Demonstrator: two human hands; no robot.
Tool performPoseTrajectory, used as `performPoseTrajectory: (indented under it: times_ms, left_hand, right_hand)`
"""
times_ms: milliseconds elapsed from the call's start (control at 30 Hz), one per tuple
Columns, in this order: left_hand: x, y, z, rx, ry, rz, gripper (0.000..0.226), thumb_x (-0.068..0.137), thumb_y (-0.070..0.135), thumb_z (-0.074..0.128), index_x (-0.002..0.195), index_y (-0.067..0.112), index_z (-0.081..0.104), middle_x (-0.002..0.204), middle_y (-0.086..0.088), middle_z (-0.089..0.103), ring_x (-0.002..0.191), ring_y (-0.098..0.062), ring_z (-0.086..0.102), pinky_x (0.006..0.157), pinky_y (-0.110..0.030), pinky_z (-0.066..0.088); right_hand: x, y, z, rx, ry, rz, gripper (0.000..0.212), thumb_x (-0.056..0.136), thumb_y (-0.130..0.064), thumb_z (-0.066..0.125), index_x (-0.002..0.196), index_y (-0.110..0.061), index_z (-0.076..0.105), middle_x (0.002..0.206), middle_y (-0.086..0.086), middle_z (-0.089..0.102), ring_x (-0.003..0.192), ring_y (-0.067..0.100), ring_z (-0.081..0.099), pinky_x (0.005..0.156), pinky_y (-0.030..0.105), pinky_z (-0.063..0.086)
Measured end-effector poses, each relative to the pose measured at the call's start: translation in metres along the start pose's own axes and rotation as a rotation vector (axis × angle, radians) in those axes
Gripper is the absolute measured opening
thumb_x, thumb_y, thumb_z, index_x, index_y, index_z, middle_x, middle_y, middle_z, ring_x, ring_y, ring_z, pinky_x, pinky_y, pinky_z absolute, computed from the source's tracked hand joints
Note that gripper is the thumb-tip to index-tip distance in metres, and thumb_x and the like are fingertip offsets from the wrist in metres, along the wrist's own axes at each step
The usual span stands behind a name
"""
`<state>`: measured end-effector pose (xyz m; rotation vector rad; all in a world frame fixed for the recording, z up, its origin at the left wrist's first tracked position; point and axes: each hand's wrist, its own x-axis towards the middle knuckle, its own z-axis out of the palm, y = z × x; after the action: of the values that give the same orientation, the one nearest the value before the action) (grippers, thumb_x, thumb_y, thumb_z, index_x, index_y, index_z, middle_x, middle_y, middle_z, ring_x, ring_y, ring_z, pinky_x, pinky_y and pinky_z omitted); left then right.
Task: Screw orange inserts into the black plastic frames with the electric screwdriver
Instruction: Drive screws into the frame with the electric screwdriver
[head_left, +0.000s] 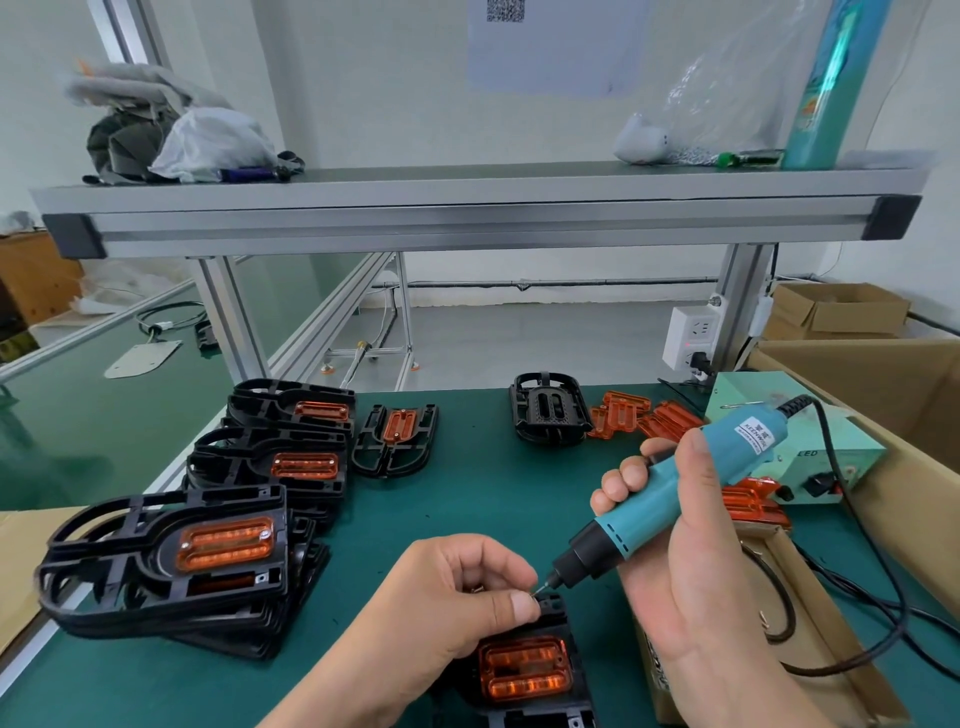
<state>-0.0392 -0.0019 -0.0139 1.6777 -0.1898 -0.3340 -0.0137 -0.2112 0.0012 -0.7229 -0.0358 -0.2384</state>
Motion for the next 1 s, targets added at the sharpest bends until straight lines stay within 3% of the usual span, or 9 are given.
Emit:
performPoseTrajectory:
  times_ms: [300,500,1000]
  left_hand:
    - [0.0009,0.0029,0.0007,0.000,0.003,-0.014,0.034,0.067,0.042,0.089,0.094,0.023,0.081,0.078,0.000,0.069,0.056,-0.013,0.039,0.048,-0.021,0.031]
    - [-0.0014,0.0037,-0.0050,0.169,0.008,0.052,0.026,0.078,0.052,0.080,0.086,0.027,0.077,0.078,0.000,0.076,0.052,0.000,0.047,0.051,-0.009,0.036]
    - [0.0009,0.0002,0.0027,0.280,0.045,0.068,0.026,0.076,0.057,0.078,0.086,0.033,0.078,0.075,0.009,0.072,0.065,-0.001,0.057,0.067,-0.019,0.046]
  right_hand:
    - [0.0014,0.0011,0.0000,0.062,0.030,-0.004,0.036,0.101,-0.052,0.064,0.100,-0.016,0.060,0.080,0.002,0.052,0.069,0.016,0.056,0.067,0.030,0.057]
    - [0.0004,0.0009,0.0010,0.065,-0.017,-0.036,0.034,0.101,-0.053,0.065,0.096,-0.020,0.063,0.081,0.001,0.051,0.070,0.017,0.054,0.068,0.030,0.056]
    - [0.0044,0.0036,-0.0039,0.056,0.008,-0.020,0.037,0.100,-0.053,0.066,0.101,-0.017,0.059,0.079,0.000,0.049,0.068,0.015,0.052,0.065,0.028,0.054]
